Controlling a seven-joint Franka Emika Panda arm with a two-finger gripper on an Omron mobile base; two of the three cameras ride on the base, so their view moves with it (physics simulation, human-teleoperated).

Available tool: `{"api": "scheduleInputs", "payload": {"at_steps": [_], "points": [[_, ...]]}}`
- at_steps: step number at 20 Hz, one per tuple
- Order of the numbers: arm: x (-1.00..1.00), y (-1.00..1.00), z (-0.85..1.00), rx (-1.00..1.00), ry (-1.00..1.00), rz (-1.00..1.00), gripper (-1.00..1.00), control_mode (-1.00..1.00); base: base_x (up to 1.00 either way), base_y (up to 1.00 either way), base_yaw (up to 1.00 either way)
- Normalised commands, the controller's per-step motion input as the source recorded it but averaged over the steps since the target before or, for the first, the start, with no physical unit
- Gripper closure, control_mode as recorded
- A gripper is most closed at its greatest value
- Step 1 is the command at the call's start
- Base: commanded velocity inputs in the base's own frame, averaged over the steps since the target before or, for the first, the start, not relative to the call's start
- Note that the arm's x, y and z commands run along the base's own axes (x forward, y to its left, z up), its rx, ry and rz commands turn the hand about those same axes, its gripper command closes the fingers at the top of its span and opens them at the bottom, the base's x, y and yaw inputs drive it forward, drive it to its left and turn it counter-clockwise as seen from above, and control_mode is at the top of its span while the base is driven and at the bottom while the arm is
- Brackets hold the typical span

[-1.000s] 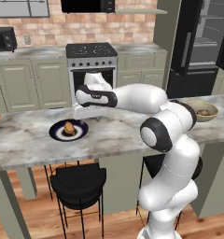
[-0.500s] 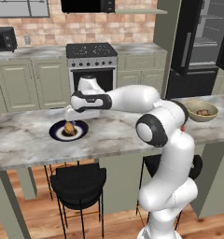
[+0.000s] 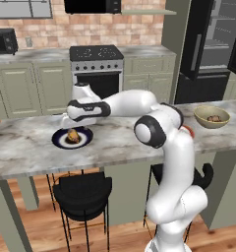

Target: Pick the chicken drumstick and potato from their plates and place them in the bowl. Then put the bowl in the fridge.

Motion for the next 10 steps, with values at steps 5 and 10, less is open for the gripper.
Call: {"api": "scheduleInputs", "payload": {"at_steps": [5,10], "points": [[0.43,0.18,-0.2,-0.05,0.0,0.0,-1.0,-1.0,0.0,0.0,0.0],[0.44,0.07,-0.19,-0.06,0.0,0.0,-1.0,-1.0,0.0,0.0,0.0]]}}
